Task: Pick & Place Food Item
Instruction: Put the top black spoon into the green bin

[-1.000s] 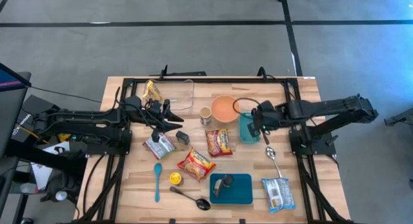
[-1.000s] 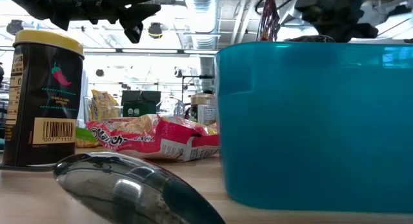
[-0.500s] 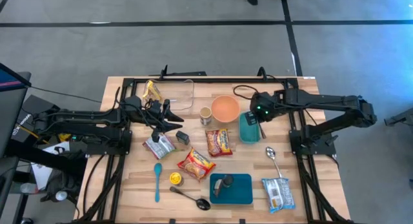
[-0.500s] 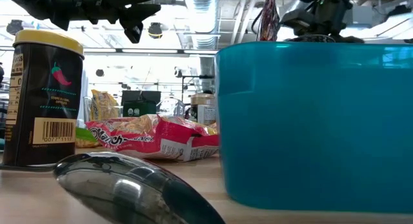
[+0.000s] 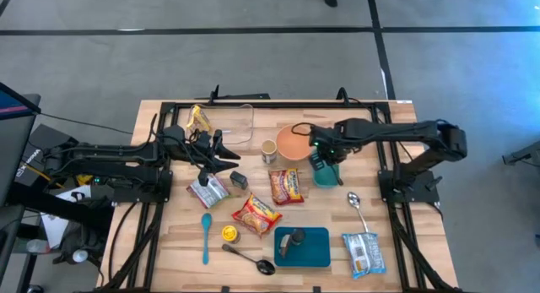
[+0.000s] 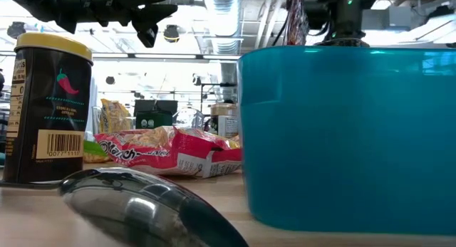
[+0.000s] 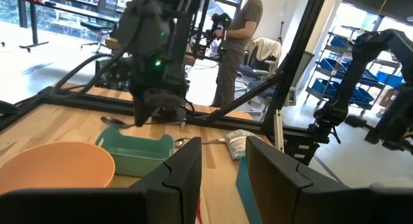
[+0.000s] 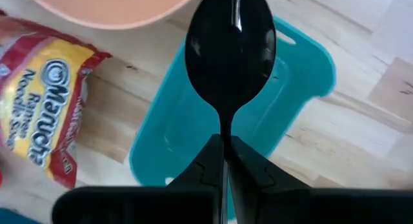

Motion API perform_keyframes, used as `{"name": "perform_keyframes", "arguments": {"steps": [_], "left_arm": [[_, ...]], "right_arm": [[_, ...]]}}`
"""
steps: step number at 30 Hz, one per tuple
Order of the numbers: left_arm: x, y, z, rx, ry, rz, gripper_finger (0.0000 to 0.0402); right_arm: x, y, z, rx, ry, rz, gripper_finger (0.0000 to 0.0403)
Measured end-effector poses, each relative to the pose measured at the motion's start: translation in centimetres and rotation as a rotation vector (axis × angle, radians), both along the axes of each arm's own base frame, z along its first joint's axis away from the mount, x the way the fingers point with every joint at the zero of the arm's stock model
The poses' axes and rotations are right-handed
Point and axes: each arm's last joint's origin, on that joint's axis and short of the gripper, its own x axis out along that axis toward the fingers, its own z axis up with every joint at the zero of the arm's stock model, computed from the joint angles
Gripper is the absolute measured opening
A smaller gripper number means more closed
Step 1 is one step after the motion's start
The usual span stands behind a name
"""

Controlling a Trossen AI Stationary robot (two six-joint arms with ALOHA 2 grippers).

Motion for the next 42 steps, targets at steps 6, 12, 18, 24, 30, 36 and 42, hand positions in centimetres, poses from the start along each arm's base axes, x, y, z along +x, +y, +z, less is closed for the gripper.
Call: {"name": "perform_keyframes", "arguments": {"steps": [6, 12, 18, 24, 30, 36, 42], "left_arm": [[0.0, 0.0, 0.0, 0.0, 0.0, 0.0, 0.0115], [0.0, 0.0, 0.0, 0.0, 0.001, 0.0, 0.0115], [0.0, 0.0, 0.0, 0.0, 0.0, 0.0, 0.0115], [0.0, 0.0, 0.0, 0.0, 0.001, 0.0, 0.0115], [0.0, 0.0, 0.0, 0.0, 0.001, 0.0, 0.0115], [0.0, 0.0, 0.0, 0.0, 0.001, 0.0, 0.0115], [0.0, 0.0, 0.0, 0.0, 0.001, 0.0, 0.0115]], "right_arm": [[0.6, -0.6, -1.3, 0.065, 0.033, -0.013, 0.0006], [1.2, -1.3, -2.4, 0.097, 0.05, -0.008, 0.0006], [1.4, -2.2, -3.7, 0.127, 0.095, -0.006, 0.0006], [1.4, -2.8, -4.2, 0.136, 0.113, -0.009, 0.0006], [1.4, -3.0, -4.2, 0.18, 0.094, -0.016, 0.0006], [1.4, -3.0, -4.2, 0.212, 0.078, -0.06, 0.0007], [1.2, -3.5, -4.2, 0.228, 0.077, -0.099, 0.001]]}}
